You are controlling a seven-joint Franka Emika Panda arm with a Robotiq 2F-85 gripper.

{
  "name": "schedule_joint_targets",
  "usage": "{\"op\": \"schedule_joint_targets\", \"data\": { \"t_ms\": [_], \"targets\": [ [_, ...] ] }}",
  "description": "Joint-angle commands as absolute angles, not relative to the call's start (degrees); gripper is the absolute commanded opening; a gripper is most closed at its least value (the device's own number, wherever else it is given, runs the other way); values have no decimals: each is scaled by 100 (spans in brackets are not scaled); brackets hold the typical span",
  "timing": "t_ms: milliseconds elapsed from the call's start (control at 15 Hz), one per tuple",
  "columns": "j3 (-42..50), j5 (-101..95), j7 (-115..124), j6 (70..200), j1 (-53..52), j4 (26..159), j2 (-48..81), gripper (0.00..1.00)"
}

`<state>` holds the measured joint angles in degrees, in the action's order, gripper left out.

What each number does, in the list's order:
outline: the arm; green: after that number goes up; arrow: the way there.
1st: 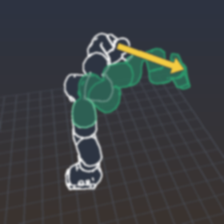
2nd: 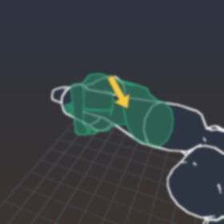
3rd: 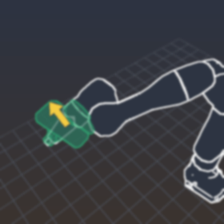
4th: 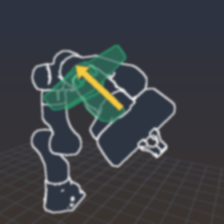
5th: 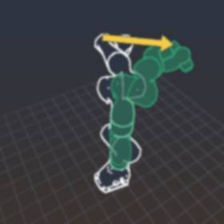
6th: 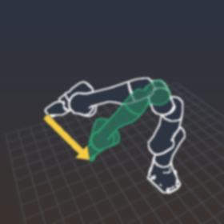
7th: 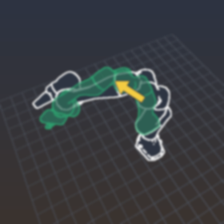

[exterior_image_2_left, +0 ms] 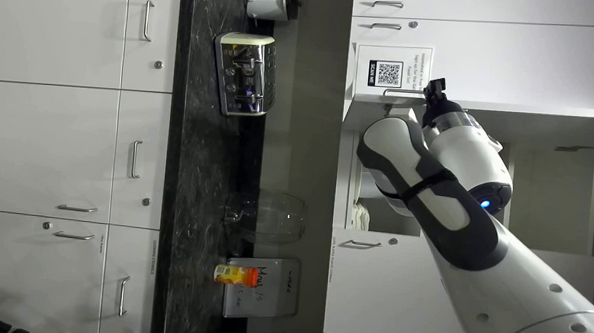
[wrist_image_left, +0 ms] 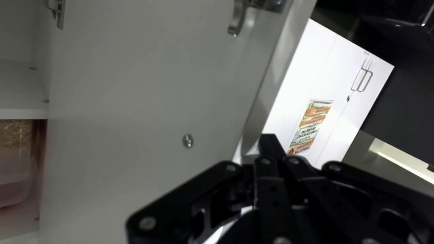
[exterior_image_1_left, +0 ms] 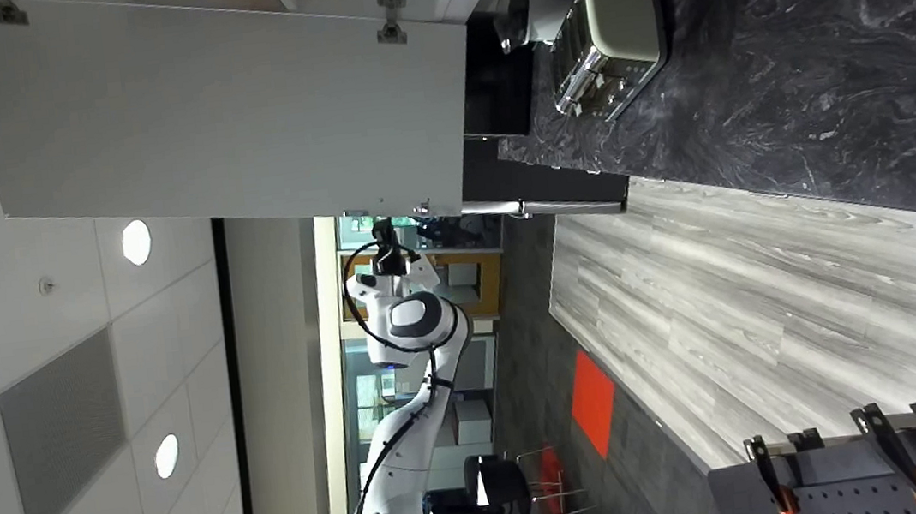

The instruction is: Close the open cabinet door

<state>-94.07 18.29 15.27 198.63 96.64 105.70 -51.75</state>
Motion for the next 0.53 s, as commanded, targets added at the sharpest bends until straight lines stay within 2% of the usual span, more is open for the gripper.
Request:
{"op": "schedule_joint_targets", "data": {
  "t_ms": [0,467],
  "targets": [
    [-8755,2259,1682,19761,9433,10882,-5895,0],
    [-7690,2605,1708,19326,8914,11638,-7074,0]
  ]
}}
